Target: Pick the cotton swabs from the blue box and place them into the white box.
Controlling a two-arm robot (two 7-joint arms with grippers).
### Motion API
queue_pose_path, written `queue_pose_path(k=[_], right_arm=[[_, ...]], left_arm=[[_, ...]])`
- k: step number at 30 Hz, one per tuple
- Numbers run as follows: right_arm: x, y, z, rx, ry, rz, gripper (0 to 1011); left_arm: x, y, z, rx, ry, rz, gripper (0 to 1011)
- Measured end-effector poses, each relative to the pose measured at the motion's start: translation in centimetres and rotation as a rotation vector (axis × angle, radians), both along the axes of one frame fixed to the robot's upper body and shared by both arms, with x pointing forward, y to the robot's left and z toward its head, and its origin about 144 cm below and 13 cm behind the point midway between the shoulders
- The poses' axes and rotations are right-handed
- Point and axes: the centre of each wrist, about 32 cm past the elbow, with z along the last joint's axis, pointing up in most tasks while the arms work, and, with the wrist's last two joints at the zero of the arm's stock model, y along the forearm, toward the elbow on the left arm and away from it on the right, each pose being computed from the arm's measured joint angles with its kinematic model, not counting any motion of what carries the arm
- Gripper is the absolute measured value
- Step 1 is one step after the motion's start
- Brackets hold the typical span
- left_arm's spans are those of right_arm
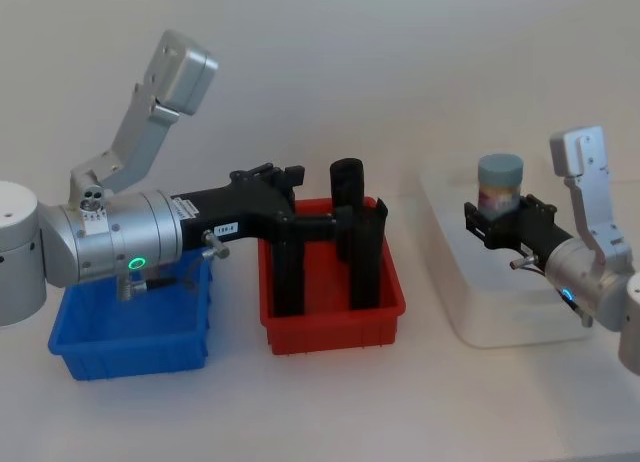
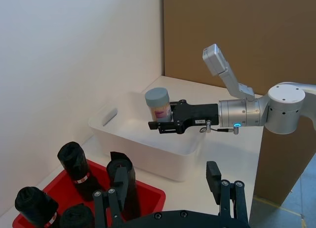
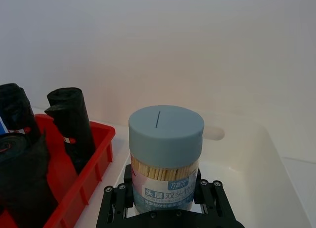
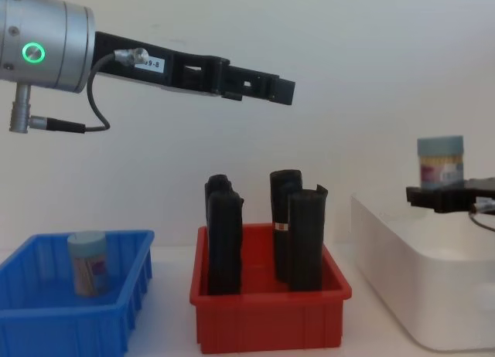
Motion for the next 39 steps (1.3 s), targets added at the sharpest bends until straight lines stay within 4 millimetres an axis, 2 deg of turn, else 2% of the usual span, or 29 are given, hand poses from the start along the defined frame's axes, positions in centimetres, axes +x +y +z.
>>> queue_pose_path(k=[11, 29, 36, 39], right_arm=[[1.7, 0.0, -1.1, -0.020, 0.056, 0.028, 633], [2.6, 0.0, -1.9, -0.038, 0.104, 0.051, 633], [2.9, -0.1, -2.0, -0.040, 0.114, 0.057, 856], [3.0, -0.1, -2.0, -0.040, 0.115, 0.059, 907]], left_arm=[[0.0, 0.0, 0.0, 0.000, 0.000, 0.000, 1004], [0.0, 0.0, 0.0, 0.000, 0.000, 0.000, 1004], [0.0, 0.0, 0.0, 0.000, 0.000, 0.000, 1004], [0.0, 0.0, 0.0, 0.000, 0.000, 0.000, 1004]])
